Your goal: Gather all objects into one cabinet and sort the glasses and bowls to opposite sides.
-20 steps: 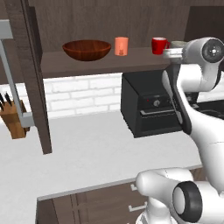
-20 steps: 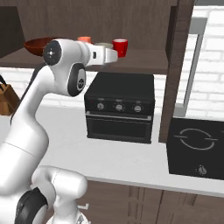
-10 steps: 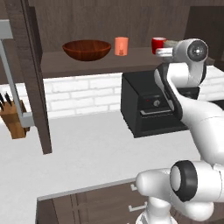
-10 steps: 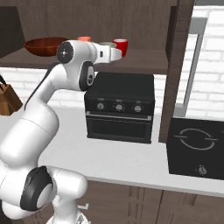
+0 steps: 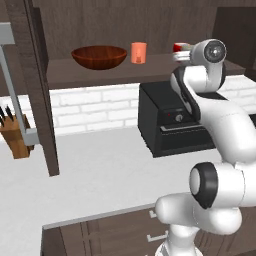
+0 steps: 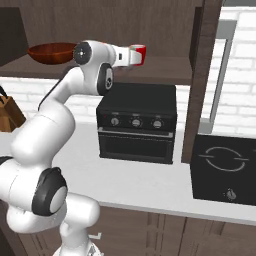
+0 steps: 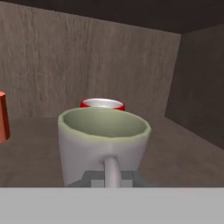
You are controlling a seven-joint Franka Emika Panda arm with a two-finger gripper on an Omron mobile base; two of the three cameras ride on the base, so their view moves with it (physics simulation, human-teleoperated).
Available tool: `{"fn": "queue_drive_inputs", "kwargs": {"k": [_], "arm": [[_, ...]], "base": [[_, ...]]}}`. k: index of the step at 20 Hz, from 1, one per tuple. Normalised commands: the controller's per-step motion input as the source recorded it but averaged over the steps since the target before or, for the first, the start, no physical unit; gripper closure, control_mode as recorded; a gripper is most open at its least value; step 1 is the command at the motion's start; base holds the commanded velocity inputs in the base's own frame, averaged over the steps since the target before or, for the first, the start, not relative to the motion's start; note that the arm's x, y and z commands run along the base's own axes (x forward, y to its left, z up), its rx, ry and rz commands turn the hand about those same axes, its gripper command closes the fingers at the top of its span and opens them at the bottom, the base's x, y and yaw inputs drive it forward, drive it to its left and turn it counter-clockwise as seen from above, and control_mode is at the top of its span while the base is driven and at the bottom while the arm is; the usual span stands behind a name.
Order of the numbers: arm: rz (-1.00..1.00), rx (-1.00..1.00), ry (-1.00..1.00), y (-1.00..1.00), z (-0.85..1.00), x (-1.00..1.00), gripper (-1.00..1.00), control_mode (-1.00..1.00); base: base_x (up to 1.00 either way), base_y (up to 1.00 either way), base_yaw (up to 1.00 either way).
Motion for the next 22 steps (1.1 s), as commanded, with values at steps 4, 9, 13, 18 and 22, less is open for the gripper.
{"fn": "queue_drive_inputs", "kwargs": {"k": [4,9,13,18,22], "arm": [[0.00,0.00,0.00,0.00,-0.17,0.44,1.00,-1.00],[0.00,0.00,0.00,0.00,-0.09,0.52,1.00,-1.00],[0.00,0.00,0.00,0.00,-0.02,0.58,1.00,-1.00],[0.00,0.00,0.01,0.00,-0.05,0.50,1.00,-1.00],[0.00,0.00,0.00,-0.07,-0.20,0.09,-1.00,-1.00]], "base": [[0.00,0.00,0.00],[0.00,0.00,0.00],[0.00,0.00,0.00],[0.00,0.00,0.00],[0.00,0.00,0.00]]}}
